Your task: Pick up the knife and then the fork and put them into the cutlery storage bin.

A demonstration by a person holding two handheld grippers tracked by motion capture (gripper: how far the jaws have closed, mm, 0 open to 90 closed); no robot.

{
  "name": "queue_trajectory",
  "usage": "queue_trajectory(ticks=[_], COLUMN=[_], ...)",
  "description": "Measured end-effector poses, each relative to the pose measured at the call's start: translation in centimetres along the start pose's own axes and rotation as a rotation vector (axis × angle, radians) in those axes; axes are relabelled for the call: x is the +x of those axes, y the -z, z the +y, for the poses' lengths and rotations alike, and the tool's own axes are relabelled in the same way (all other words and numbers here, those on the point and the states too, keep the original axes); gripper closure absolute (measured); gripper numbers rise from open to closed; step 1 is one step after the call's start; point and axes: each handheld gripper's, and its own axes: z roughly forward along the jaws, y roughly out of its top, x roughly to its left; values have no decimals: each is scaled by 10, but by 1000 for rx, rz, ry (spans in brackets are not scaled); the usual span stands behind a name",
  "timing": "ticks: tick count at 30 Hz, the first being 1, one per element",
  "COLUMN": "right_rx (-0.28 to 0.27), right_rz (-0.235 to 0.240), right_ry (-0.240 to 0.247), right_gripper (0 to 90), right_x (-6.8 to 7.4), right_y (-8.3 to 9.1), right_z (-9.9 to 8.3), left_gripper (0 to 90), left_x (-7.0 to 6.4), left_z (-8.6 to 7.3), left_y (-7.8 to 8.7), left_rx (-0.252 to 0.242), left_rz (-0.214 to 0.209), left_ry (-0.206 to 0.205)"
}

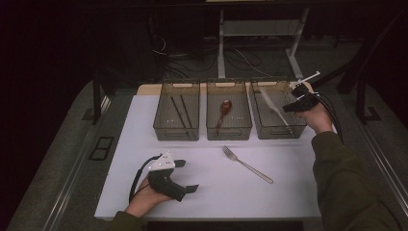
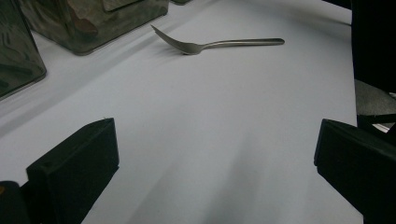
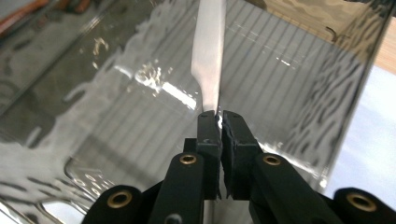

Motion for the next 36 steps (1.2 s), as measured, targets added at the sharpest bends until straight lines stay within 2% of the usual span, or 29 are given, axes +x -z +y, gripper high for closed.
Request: queue_trajectory(ticks=[4, 8, 12, 16, 21, 25, 30, 36], right_rx=[-29, -69, -147, -190, -232, -253, -305, -310], right_rz=[21, 58, 60, 80, 105, 146, 177, 194], right_ry=[7, -1, -7, -21, -5, 7, -4, 39], right_gripper=[773, 647, 540, 487, 451, 422, 412, 403], right_x=[4, 9, 14, 18, 31, 42, 54, 71], right_y=[3, 11, 22, 29, 41, 50, 59, 63], right_z=[2, 1, -5, -16, -29, -39, -51, -63], left_gripper=[0, 0, 0, 0, 0, 0, 0, 0], left_x=[0, -1, 0, 0, 0, 0, 1, 1], left_z=[0, 0, 0, 0, 0, 0, 0, 0], left_y=[0, 0, 0, 0, 0, 0, 0, 0], left_rx=[2, 1, 3, 6, 9, 9, 9, 9], left_rz=[0, 1, 4, 8, 12, 16, 17, 24], left_ry=[-3, -3, -3, -7, -8, -9, -6, -10])
